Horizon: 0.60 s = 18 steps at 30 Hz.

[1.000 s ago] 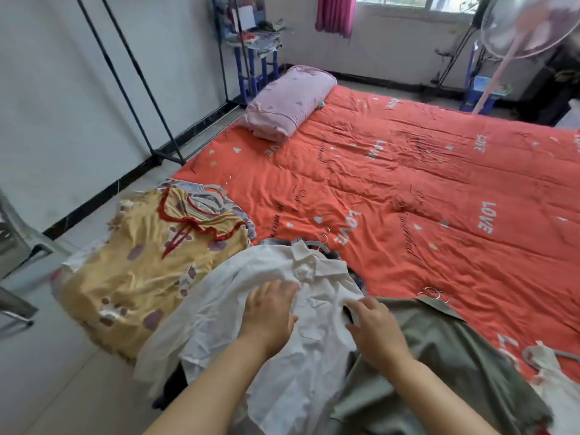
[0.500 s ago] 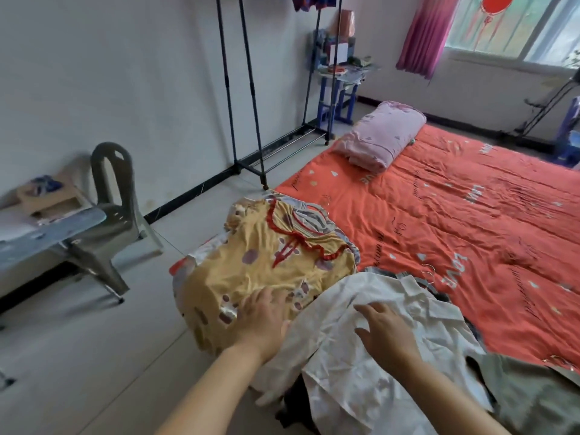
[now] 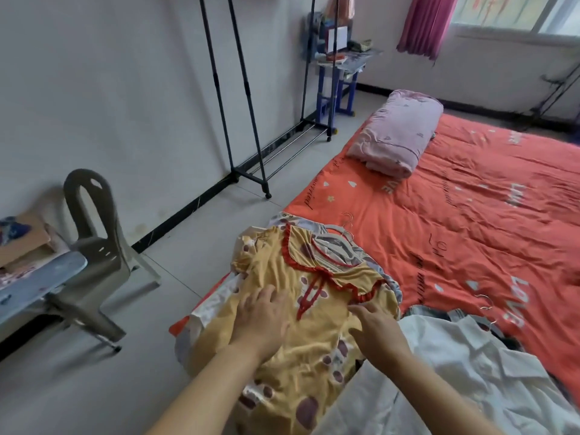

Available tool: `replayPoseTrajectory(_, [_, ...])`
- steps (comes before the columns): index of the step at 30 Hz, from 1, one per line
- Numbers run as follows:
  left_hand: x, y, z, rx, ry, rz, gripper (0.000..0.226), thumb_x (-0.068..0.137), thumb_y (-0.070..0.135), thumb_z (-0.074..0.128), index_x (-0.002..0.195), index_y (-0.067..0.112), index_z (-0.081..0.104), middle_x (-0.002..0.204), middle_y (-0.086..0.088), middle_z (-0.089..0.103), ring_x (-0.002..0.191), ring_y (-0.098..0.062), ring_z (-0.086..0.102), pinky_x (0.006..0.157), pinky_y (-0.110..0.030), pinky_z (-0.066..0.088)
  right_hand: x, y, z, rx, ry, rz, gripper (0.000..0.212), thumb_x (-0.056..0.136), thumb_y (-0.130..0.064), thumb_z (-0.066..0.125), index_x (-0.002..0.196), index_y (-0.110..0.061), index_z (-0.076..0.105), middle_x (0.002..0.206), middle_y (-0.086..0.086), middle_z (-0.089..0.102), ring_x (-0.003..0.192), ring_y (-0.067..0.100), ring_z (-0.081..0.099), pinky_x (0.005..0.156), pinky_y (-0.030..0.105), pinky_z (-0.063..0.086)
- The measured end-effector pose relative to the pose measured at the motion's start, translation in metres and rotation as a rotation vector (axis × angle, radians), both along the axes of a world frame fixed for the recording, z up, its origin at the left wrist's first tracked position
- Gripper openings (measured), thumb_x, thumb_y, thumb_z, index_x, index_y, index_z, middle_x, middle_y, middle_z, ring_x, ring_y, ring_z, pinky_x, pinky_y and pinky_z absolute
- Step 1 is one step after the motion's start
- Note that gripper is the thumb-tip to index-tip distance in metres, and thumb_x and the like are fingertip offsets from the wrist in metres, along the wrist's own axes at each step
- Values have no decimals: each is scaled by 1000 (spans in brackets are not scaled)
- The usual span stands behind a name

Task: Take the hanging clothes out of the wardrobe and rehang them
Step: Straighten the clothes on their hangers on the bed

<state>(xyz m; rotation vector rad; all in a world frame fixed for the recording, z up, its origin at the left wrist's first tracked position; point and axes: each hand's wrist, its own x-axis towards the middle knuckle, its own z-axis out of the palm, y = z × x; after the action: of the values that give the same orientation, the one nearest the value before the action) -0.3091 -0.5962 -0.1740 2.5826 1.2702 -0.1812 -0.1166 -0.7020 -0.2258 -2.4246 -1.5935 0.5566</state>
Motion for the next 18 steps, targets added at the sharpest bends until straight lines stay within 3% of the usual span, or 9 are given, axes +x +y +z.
replayPoseTrajectory(4, [24,53,-13,-23,16,-55,58,94,39,45,145,26,22,146,0,28,134,-21,26,111,-36,21,18,45,-11,-28,10,-36,46,90,-31,56,134,-26,46,129,-3,48,119,17,47,96,28,40])
replayPoseTrajectory(12, [80,132,-63,-128,65,-168,58,96,39,41,147,26,17,151,-1,19,139,-20,16,114,-36,9,66,112,-57,-150,12,-153,37,86,-27,54,123,-25,55,124,0,52,115,21,49,97,37,39])
replayPoseTrajectory(18, [125,186,-122,-187,35,-233,57,95,38,43,146,26,21,149,1,24,138,-19,19,113,-36,13,104,164,-109,-154,56,-275,42,91,-22,50,133,-23,47,132,2,46,123,21,42,100,33,36])
